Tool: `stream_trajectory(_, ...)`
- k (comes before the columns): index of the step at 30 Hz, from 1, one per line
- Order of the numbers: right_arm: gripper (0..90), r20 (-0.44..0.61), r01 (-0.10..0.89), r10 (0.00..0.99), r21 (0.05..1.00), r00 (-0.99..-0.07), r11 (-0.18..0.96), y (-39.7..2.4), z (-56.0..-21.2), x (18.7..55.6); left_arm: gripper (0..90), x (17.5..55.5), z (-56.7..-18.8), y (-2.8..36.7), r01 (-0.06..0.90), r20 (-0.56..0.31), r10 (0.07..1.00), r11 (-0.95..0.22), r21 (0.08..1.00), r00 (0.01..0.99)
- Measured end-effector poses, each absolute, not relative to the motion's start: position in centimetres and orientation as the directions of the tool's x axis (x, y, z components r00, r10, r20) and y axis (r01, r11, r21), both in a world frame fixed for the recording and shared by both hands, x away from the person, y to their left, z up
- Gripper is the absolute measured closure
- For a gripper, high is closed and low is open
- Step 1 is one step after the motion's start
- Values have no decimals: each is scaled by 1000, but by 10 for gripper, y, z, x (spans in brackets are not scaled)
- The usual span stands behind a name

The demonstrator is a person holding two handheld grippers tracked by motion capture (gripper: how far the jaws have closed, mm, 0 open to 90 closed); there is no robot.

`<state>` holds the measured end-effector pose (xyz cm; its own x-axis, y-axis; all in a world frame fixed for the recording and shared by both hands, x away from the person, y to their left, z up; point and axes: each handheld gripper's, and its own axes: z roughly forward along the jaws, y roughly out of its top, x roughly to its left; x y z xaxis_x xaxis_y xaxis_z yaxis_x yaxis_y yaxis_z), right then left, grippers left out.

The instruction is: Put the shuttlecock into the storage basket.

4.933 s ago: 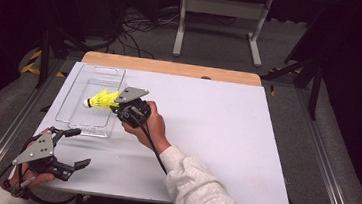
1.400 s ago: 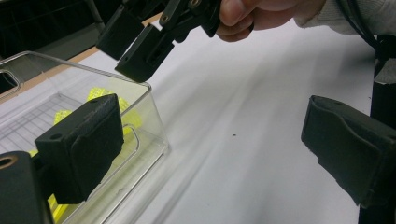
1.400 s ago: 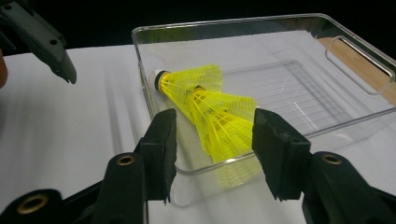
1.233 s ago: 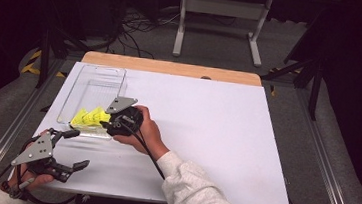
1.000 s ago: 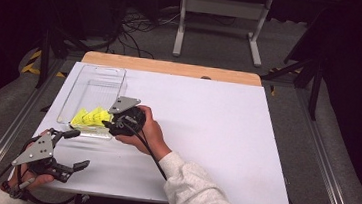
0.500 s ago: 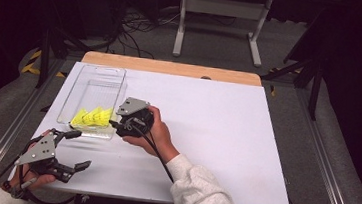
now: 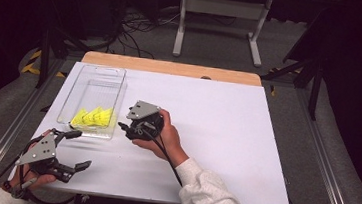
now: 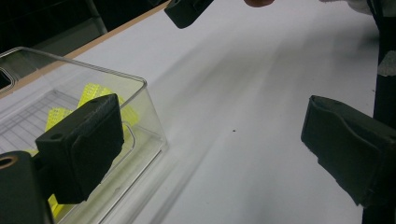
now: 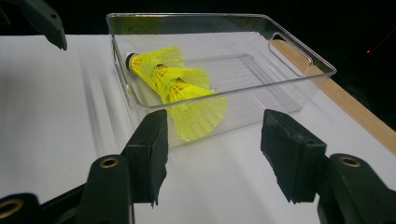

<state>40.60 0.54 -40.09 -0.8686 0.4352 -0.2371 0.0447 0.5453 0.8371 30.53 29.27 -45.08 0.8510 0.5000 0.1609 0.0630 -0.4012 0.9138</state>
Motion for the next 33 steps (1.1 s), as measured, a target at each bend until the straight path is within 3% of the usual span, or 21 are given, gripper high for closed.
stream_trajectory(33,368,-290,29,494,840,-820,541,-46,-400,391,67,305,-451,292,59,172,496,-416,907,851)
